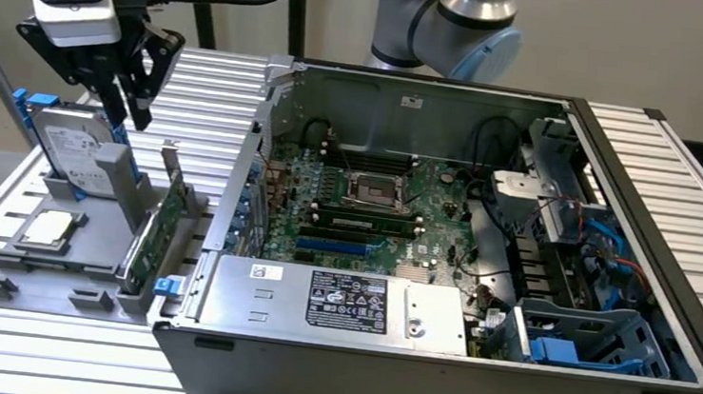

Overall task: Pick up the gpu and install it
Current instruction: 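Pick up the gpu and move the gpu toward the slot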

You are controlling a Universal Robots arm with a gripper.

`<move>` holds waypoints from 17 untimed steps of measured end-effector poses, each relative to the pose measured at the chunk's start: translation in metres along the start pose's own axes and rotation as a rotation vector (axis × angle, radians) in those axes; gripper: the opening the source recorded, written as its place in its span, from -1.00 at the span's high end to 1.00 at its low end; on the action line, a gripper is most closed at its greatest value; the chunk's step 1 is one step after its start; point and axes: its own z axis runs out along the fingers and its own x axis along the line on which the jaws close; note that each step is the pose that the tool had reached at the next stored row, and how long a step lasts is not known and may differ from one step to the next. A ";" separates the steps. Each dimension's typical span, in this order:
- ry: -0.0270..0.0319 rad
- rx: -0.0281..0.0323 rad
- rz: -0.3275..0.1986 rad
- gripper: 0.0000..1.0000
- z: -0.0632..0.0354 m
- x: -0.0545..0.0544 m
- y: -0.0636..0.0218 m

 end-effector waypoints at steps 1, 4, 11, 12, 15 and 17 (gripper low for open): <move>-0.0001 -0.0001 0.000 0.34 0.0014 0.000 -0.0021; -0.0002 -0.0002 0.000 0.34 0.0070 0.000 -0.0063; -0.0001 -0.0001 0.000 0.34 0.0198 0.000 -0.0094; 0.0000 0.0000 0.000 0.34 0.0216 0.000 -0.0094; -0.0001 0.0000 0.000 0.34 0.0271 0.000 -0.0096; -0.0002 0.0004 0.000 0.34 0.0307 0.001 -0.0096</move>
